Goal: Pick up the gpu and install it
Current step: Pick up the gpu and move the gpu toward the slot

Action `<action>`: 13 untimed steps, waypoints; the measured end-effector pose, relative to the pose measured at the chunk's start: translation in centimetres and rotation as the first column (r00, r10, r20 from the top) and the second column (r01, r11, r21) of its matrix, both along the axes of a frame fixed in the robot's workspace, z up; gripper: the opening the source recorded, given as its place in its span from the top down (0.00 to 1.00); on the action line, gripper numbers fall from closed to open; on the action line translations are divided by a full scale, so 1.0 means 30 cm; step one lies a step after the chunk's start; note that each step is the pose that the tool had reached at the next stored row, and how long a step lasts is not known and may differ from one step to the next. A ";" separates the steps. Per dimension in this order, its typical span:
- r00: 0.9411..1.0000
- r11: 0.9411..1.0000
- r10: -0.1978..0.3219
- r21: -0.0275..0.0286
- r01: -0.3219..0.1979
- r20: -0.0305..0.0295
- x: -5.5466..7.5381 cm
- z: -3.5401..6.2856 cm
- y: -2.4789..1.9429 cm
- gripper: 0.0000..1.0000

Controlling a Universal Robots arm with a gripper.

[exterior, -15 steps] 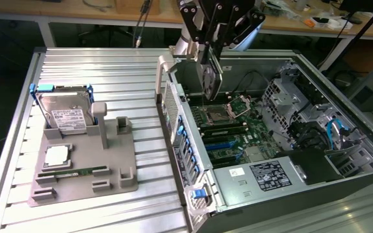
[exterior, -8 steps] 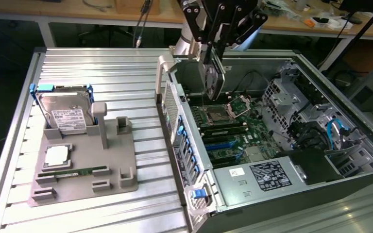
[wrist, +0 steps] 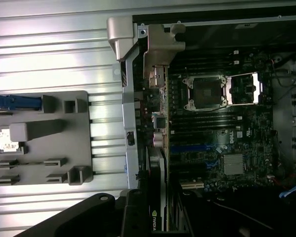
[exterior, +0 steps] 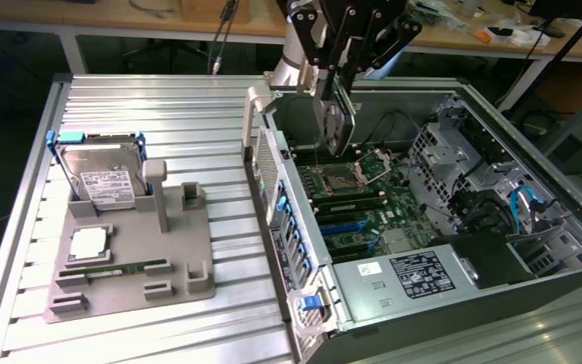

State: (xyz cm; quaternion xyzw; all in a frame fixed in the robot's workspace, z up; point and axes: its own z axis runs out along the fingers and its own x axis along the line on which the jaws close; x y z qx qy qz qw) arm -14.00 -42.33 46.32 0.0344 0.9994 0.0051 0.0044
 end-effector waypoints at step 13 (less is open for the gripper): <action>1.000 1.000 0.001 0.000 -0.001 0.000 0.039 0.000 0.000 0.73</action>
